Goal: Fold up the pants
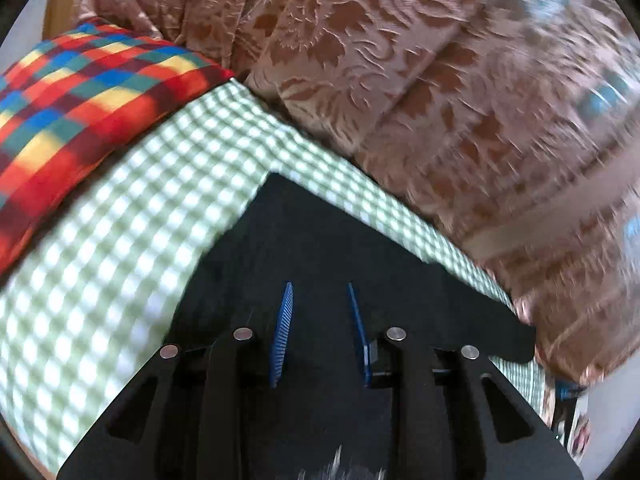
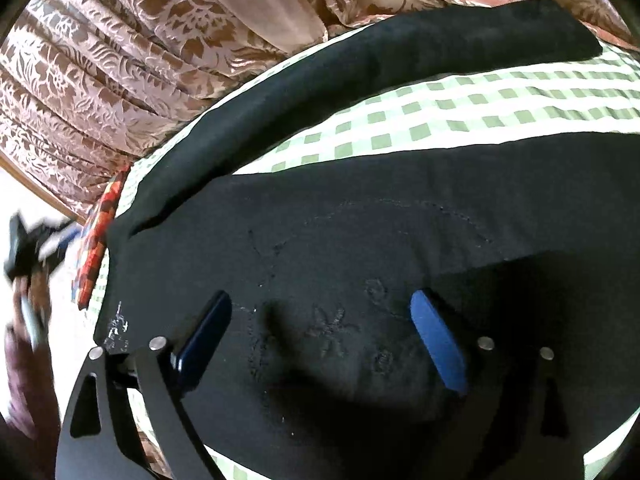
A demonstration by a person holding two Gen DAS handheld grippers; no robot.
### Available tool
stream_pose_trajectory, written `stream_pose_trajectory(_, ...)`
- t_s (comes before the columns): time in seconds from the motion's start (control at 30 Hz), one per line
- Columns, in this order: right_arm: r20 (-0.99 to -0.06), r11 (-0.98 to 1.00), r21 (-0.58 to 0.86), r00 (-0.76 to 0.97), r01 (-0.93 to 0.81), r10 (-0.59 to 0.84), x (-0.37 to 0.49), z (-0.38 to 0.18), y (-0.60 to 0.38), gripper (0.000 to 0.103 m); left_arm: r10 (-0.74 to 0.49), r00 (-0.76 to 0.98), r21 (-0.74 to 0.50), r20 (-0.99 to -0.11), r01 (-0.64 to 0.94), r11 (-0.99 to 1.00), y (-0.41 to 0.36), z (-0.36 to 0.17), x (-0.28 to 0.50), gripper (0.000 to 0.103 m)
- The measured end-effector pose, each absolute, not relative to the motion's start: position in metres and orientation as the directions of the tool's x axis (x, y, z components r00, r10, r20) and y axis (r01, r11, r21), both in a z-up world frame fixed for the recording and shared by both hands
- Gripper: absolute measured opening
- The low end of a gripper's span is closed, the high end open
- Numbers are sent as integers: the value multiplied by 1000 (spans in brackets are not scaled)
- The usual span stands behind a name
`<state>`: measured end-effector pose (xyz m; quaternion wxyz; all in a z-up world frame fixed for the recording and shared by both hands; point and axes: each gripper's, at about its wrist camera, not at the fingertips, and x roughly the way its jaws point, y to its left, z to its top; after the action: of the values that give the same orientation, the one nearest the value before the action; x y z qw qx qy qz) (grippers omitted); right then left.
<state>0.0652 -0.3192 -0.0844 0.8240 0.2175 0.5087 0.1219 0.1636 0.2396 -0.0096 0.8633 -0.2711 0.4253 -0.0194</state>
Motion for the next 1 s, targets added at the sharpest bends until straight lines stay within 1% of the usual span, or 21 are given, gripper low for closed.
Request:
stream_pose_trajectory(0.1,-789,876,483,443,19,425,67,-85,-318,94,-275,573,-487,-772,-256,835,250,-26,237,27)
stream_pose_trajectory(0.17,-790,872,489,436,25,431,68,-86,-319,95,-239,547,-452,-802,-294,842,250,-39,269,27)
stream_pose_trajectory(0.27,-794,870,492,424,25,436,71,-86,-318,97,-224,481,-421,-848,-353,836,253,-65,312,27)
stream_pose_trajectory(0.33,-797,872,490,420,25,435,71,-86,-317,99,-182,445,-373,-877,-391,842,254,-81,333,27)
stream_pose_trajectory(0.4,-800,874,485,417,23,432,72,-87,-315,100,-172,415,-358,-893,-427,830,254,-96,349,27)
stream_pose_trajectory(0.47,-804,879,476,416,20,425,73,-86,-312,101,-160,402,-349,-902,-457,818,255,-108,358,32)
stream_pose_trajectory(0.5,-805,881,473,417,20,422,73,-87,-312,101,-144,399,-332,-906,-458,824,253,-110,360,32)
stream_pose_trajectory(0.53,-806,882,470,418,20,420,73,-86,-311,101,-130,397,-315,-909,-447,837,249,-110,361,28)
stream_pose_trajectory(0.57,-807,883,468,418,20,418,74,-86,-311,101,-97,411,-280,-907,-414,866,243,-107,362,19)
stream_pose_trajectory(0.6,-807,884,467,419,21,416,74,-86,-310,101,-66,426,-244,-902,-378,893,235,-102,361,5)
stream_pose_trajectory(0.67,-808,885,464,419,21,414,74,-85,-310,101,-52,489,-237,-871,-325,915,225,-87,350,5)
stream_pose_trajectory(0.77,-808,889,458,423,16,409,72,-85,-310,101,-99,593,-301,-799,-252,920,219,-56,320,5)
stream_pose_trajectory(0.8,-809,891,454,425,13,406,71,-84,-309,101,-121,630,-325,-767,-219,920,217,-45,307,5)
stream_pose_trajectory(0.9,-811,895,445,429,13,398,69,-84,-308,101,-199,751,-376,-630,-71,924,206,-1,247,5)
stream_pose_trajectory(1.0,-815,897,441,427,22,390,69,-80,-308,98,-270,809,-411,-521,40,911,193,31,195,5)
